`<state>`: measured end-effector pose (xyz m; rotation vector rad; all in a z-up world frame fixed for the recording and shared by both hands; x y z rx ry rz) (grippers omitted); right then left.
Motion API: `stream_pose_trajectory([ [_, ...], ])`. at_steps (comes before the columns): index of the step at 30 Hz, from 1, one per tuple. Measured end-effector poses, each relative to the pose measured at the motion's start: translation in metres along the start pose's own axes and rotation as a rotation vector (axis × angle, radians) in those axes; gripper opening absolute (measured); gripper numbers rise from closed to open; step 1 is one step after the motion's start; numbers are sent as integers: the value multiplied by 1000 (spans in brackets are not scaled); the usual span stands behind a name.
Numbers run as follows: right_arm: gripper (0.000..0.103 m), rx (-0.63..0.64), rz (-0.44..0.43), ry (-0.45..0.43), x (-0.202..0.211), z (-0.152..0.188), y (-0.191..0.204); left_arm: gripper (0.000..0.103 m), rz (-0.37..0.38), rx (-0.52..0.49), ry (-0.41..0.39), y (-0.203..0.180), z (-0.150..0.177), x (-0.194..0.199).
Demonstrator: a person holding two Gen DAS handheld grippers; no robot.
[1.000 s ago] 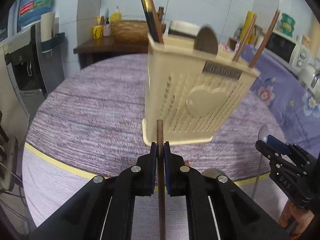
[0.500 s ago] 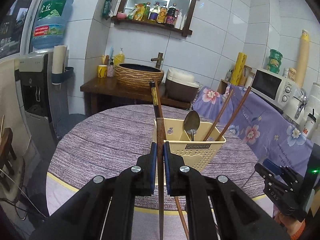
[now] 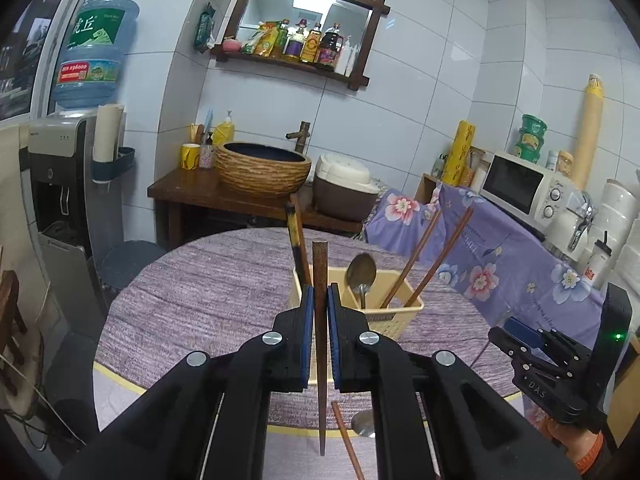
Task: Organize utensils
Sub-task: 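Lift the chopstick and spoon and release them into the cream holder with both tools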
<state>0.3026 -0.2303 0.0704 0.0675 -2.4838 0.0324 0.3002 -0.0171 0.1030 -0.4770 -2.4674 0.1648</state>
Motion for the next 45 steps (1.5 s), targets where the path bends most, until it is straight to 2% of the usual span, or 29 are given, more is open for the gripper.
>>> stream_pose_trajectory([
  [6,36,50,-60,-79,27,-67,24,8,69,6,-80,-11,-55,31],
  [11,36,90,-40,-170,38,-127,51,8,58,13,-195,-22,-114,50],
  [12,36,106,-14,-188,36,-137,57,8,38,8,-219,-24,-124,49],
  [15,36,128,16,-193,21,-150,70,8,-5,6,-245,-24,-134,38],
  [19,36,158,49,-169,-11,-137,83,8,-43,10,-228,-16,-121,9],
  [26,36,179,38,-92,-55,-89,94,8,-62,-3,-108,-3,-66,-38],
  [33,36,214,33,-40,-77,-59,102,8,-58,-1,-18,3,-28,-66],
  [36,36,231,27,-36,-81,-52,104,8,-63,8,-14,7,-26,-68],
  [38,44,239,29,-43,-79,-50,104,9,-43,11,0,7,-24,-69],
  [39,53,239,31,-51,-76,-48,103,10,-41,3,5,6,-23,-67],
  [40,60,235,34,-62,-73,-47,102,18,-50,-3,3,6,-23,-66],
  [41,60,230,33,-75,-68,-45,100,28,-60,-9,-2,6,-22,-63],
  [42,60,227,30,-80,-63,-42,98,33,-66,-11,-8,7,-20,-60],
  [43,60,223,22,-83,-57,-39,97,37,-65,-11,-16,8,-17,-53],
  [45,60,221,-10,-77,-47,-28,95,38,-61,-9,-11,9,-7,-44],
])
Point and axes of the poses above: each gripper's, at about its wrist camera, not at the fingertips, and x roughly against the way its jaws point, y to its left, z to its underside, the point moved 9 cm from there along -x, roughly the way its jaws point, and after that the axes turned 11 degrees about y, right-handed, at the moved point
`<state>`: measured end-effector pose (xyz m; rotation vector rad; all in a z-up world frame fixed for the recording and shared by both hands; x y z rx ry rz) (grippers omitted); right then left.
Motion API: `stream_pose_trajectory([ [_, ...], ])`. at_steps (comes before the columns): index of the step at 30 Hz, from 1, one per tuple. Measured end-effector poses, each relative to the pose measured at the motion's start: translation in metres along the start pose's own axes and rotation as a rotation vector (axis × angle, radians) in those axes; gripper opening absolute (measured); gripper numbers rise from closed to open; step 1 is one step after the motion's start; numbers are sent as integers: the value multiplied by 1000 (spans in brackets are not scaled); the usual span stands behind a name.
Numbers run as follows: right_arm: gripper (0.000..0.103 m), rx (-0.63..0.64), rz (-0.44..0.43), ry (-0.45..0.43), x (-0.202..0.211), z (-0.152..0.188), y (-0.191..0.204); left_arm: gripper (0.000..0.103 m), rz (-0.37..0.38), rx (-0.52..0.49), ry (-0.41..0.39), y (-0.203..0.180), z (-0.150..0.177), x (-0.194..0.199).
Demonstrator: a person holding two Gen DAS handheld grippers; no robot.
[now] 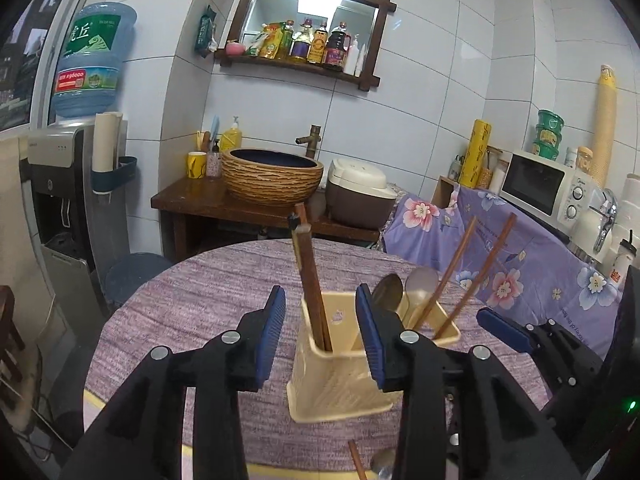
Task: Organize utensils
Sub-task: 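Lift the chopstick and spoon and release them into the cream holder with both tools, then move both tools back over the last wooden chopstick and metal spoon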
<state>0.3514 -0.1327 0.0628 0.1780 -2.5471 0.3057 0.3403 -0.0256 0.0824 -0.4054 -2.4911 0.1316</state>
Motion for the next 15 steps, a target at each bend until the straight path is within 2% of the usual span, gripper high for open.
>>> stream_pose_trajectory([
  [4,60,-1,-84,68,9,43,2,43,15,9,47,5,34,10],
  [8,59,-77,-230,238,-6,105,1,43,41,18,148,7,85,5],
  [10,51,-104,-256,290,-15,129,1,44,47,19,209,6,112,-2],
  [15,42,-145,-353,403,-30,168,12,43,62,39,322,3,157,-21],
])
Point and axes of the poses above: each gripper's, at about its wrist camera, not at the fingertips, and x roughly against the way its jaws point, y to its left, z to its underside, the point moved 9 cm from there along -x, roughly the way its jaws point, and after that the axes turned 11 degrees about y, right-handed, at the moved point
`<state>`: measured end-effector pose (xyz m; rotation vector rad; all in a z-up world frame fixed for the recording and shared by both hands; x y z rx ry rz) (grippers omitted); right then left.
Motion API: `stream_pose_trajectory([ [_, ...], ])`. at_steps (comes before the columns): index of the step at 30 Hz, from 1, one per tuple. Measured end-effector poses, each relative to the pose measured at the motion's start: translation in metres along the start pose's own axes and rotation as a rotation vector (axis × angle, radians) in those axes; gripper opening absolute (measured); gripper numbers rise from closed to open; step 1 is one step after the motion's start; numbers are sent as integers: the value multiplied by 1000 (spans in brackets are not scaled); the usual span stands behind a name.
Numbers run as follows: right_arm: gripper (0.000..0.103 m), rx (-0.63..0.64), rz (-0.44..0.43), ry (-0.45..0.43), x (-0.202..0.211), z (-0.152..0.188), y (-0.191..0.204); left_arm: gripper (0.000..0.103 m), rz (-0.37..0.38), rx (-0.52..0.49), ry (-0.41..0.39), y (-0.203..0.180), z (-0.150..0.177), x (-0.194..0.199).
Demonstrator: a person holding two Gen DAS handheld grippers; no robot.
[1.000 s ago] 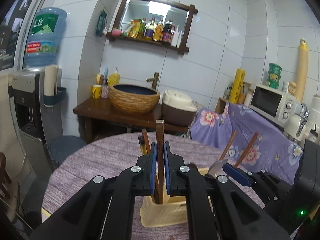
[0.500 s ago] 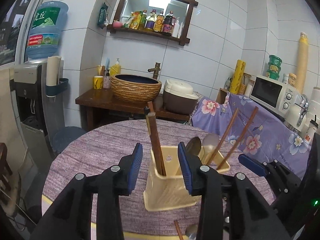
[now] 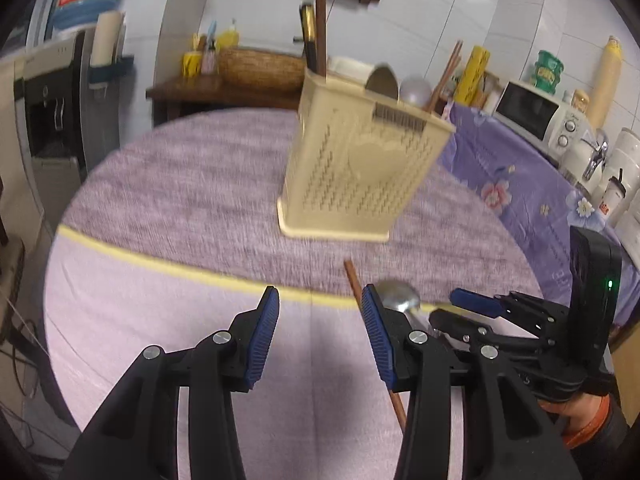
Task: Organize utensils
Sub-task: 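Move both tools back over the last wooden chopstick and metal spoon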
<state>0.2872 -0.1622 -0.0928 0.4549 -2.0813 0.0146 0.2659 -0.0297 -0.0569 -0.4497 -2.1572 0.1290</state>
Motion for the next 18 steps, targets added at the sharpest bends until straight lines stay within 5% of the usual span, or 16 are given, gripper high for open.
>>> stream_pose_trajectory([
  [4,29,-23,-70,48,-13,8,3,43,2,4,33,-2,15,-11],
  [10,27,-47,-154,67,-21,7,3,43,0,-4,37,-7,20,-11],
  [14,12,-55,-152,78,-23,4,3,43,-5,-3,46,-8,22,-15],
  [18,10,-72,-147,63,-20,4,2,43,-7,-4,61,-9,24,-19],
])
Point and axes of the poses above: each gripper's, at about its wrist camera, not at the fingertips, and x roughly against the way its jaws point, y to its left, z to its underside, the point moved 9 cm from there along -x, roughly the way its jaws point, and after that the axes turned 11 degrees about y, right-handed, at the moved point
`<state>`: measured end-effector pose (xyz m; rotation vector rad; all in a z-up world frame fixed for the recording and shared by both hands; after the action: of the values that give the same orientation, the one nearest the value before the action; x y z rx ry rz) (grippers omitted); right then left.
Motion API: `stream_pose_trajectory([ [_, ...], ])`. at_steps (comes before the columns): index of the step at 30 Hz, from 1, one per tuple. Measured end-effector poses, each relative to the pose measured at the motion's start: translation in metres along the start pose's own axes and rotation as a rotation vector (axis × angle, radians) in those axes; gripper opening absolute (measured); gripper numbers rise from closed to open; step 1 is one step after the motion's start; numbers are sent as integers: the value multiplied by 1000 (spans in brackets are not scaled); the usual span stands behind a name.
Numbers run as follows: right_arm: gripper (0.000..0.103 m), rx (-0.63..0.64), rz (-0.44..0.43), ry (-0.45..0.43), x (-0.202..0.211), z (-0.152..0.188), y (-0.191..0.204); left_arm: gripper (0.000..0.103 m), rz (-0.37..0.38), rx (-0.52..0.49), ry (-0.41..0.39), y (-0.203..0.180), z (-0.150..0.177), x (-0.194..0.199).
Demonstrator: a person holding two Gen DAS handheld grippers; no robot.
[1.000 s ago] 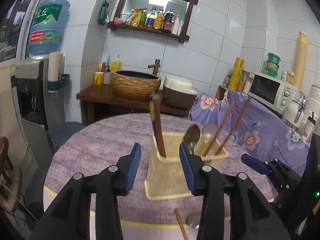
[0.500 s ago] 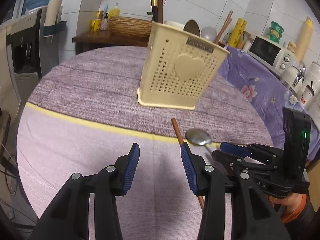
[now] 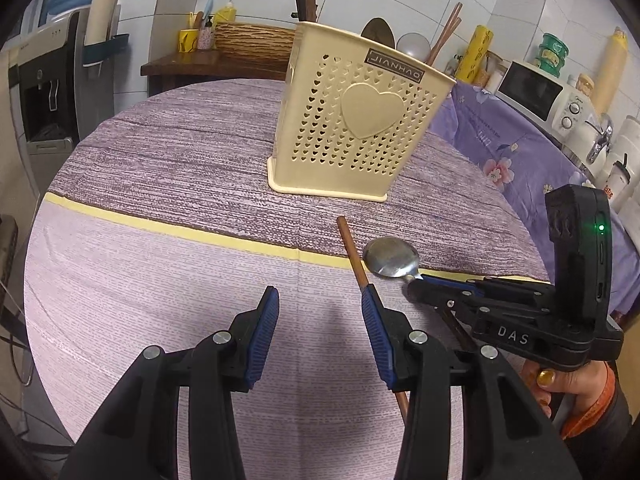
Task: Organize utensils
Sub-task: 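Move both tools back over the last wooden chopstick and metal spoon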
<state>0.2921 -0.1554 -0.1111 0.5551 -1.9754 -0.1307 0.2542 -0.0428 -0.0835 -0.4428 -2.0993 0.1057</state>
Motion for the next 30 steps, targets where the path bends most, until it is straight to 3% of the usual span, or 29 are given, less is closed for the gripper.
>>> stream_pose_trajectory([
  [3,10,-8,83,-51,15,0,-7,43,0,2,3,1,1,-1],
  [8,9,29,431,-143,53,1,-34,43,5,3,1,1,1,0],
  [10,7,39,501,-142,59,2,-48,43,8,6,2,1,1,0],
  [12,1,20,485,-130,60,5,-60,43,11,6,2,0,2,0],
  [18,1,-33,357,-129,55,8,-65,43,13,5,5,-2,2,0],
  [26,3,16,416,-90,47,6,-58,43,11,2,10,-2,2,-1],
  [27,6,12,415,-87,46,7,-58,43,10,0,12,-3,2,-2],
  [29,28,2,404,-76,46,8,-61,43,10,-5,24,-4,2,-4],
  [30,50,-4,406,-84,49,7,-62,43,9,-10,30,-6,2,-5],
])
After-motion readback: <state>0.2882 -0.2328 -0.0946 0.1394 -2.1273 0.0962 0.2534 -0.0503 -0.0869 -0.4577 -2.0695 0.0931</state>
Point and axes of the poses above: each gripper's, at about its wrist camera, not at the fingertips, and x roughly against the way its jaws point, y to its left, z to its underside, the point moved 9 cm from there along -x, roughly the way its jaws point, and after that the axes turned 11 degrees about y, right-handed, at the moved point
